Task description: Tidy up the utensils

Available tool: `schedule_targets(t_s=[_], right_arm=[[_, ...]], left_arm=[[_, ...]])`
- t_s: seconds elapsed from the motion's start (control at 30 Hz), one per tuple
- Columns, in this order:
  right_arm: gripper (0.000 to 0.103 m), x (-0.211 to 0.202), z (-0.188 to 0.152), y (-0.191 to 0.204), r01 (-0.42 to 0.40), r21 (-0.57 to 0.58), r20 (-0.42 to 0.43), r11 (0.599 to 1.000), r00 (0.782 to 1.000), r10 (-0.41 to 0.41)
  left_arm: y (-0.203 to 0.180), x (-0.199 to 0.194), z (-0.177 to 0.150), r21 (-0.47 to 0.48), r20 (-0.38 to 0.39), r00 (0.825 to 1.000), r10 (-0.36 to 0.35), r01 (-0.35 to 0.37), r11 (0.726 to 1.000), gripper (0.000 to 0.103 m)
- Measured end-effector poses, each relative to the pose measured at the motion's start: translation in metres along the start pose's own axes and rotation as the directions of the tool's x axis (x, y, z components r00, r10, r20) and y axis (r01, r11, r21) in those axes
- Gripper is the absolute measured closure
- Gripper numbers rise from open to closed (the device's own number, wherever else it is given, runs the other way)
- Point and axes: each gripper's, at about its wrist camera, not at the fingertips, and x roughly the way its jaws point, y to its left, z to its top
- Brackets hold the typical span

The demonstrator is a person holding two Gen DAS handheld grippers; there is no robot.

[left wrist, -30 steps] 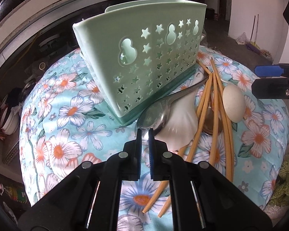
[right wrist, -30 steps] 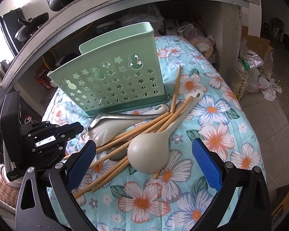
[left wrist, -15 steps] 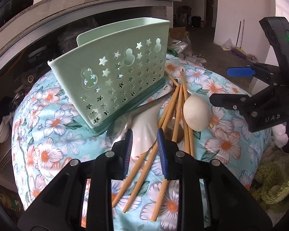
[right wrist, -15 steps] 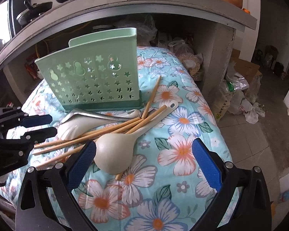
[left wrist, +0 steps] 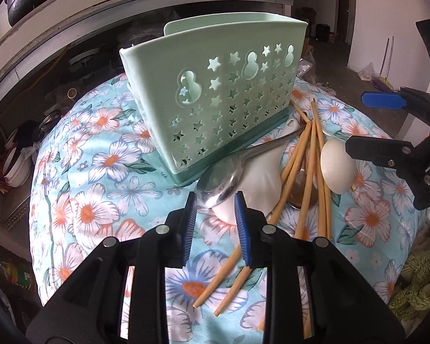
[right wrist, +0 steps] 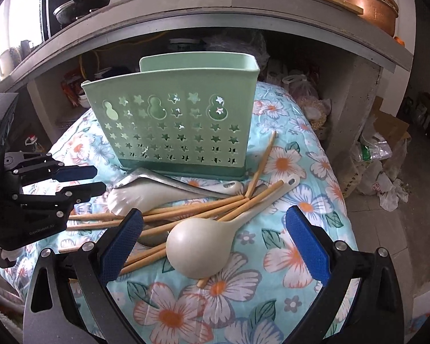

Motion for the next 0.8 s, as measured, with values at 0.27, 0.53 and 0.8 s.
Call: schedule_targets(t_s=[0.27,0.53,0.8], right_arm=[[0.006,0.007,-0.003,0.000,-0.007,0.029,-0.030,1.000,1.000,0.008],[0.006,0.012,-0.005,-0.004,-0.001,0.054,-0.050,0.999,0.999,0.004],[0.006,0.015,-0.004,-0.003,-0.004,0.049,-0.055,0.999,0.998,0.007]], left_arm=[[-0.018,0.023,0.016,0.084,-0.012,1.000,0.011,-0.010,0.996,0.060],[-0.026,0.033,0.019,0.166,-0.005,0.992,0.126,-0.124,0.978,0.061],[-0.034,0.030,0.011,0.231,0.038,0.980,0.195,-0.198,0.952,0.072]])
